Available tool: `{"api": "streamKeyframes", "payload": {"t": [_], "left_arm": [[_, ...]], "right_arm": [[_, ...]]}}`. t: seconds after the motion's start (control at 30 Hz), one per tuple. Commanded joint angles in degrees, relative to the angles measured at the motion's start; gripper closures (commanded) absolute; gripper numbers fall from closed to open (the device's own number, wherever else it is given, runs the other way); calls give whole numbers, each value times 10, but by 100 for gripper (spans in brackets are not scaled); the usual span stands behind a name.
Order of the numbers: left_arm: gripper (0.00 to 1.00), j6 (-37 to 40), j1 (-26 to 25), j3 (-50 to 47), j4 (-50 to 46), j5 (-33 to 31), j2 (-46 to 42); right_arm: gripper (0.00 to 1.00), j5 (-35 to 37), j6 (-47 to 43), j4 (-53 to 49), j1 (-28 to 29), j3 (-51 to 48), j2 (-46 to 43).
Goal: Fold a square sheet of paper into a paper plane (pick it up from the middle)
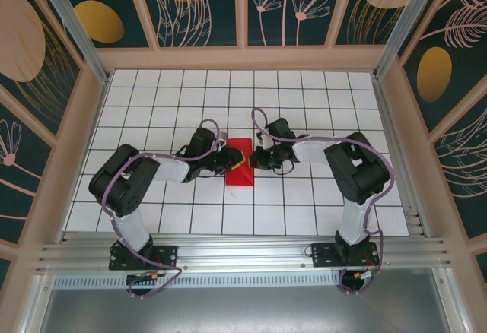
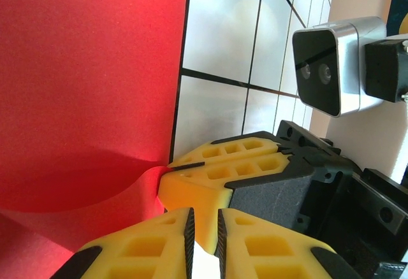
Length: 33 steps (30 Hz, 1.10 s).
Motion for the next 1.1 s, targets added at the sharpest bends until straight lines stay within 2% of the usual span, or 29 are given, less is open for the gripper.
{"api": "streamKeyframes", "payload": {"t": [0.0, 1.07], "left_arm": [[80, 11, -4, 12, 5, 7, 13], [83, 18, -4, 9, -7, -4, 33]], "right_arm": [[92, 13, -11, -3, -5, 10, 1], [91, 30, -13, -28, -5, 5, -32]]}}
